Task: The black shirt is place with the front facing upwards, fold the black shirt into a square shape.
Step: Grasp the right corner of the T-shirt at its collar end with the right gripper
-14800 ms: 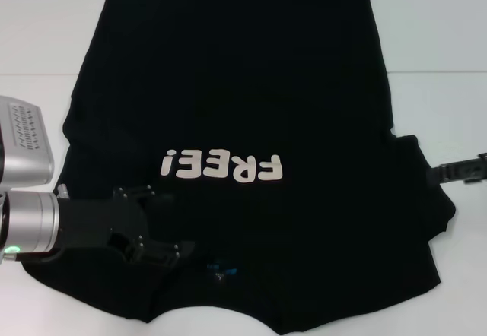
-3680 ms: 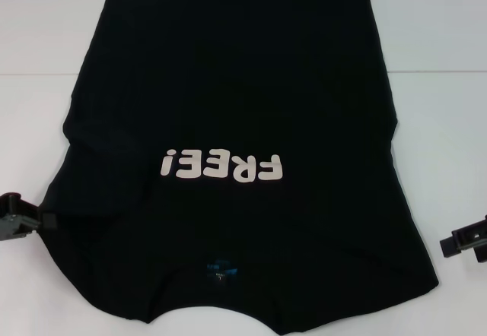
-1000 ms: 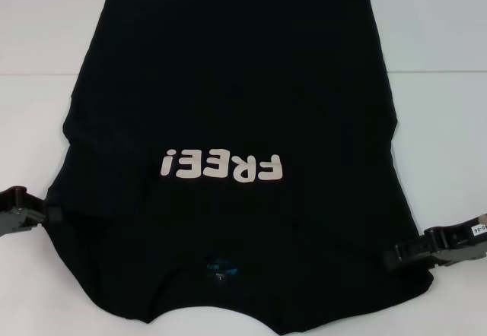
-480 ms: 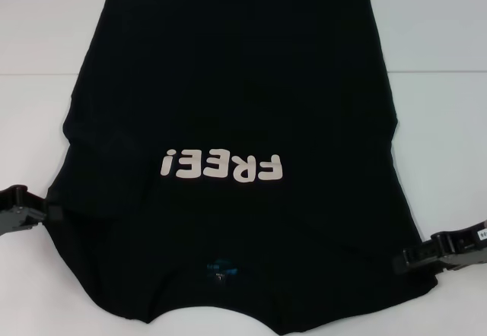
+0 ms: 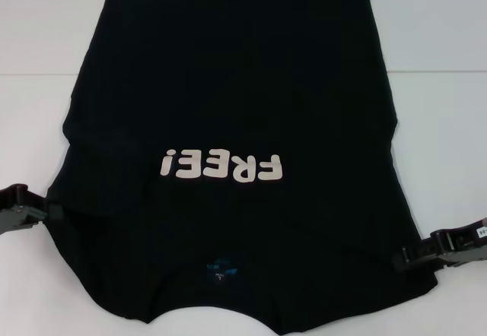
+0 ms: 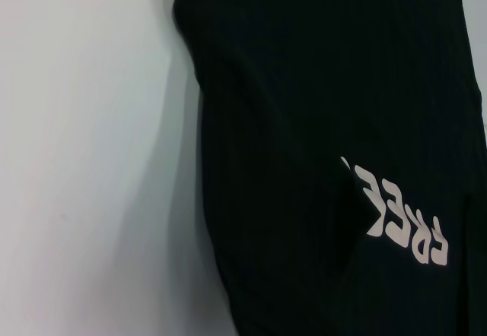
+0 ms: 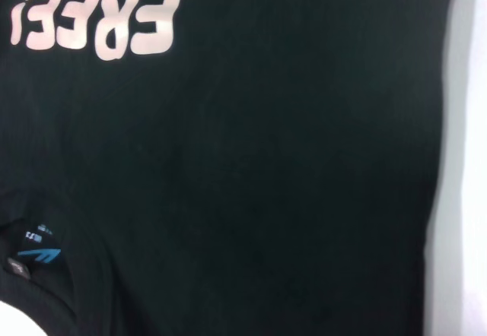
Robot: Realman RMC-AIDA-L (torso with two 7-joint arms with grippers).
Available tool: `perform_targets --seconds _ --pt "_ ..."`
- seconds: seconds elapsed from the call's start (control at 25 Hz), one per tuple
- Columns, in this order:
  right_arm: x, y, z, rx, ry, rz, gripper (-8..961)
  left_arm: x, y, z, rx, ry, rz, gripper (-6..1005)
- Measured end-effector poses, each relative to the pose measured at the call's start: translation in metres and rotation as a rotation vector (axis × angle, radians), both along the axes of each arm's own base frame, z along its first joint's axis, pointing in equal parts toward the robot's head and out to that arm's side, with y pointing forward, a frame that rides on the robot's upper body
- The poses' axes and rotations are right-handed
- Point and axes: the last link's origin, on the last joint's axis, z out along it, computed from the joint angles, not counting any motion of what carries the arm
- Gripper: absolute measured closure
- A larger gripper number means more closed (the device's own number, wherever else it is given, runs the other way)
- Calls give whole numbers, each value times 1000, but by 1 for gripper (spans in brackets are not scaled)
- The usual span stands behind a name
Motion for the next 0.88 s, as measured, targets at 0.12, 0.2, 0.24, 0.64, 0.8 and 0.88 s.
perform_targets --seconds 0.12,0.2,0.24,0.64,0.8,0.88 --pt "-1 0 -1 -3 1 1 153 0 0 0 0 0 0 971" --pt "-1 0 -2 -6 5 0 153 0 0 0 1 0 0 971" --pt "-1 0 -3 -7 7 0 153 0 0 0 1 1 0 971" --pt "-2 -1 -5 -19 10 10 196 0 1 -1 1 0 1 970" --pt "-3 -3 -10 -42 45 18 225 1 1 -1 3 -3 -1 970" --pt "-2 -5 -13 -56 65 9 240 1 1 -1 3 -3 -1 970"
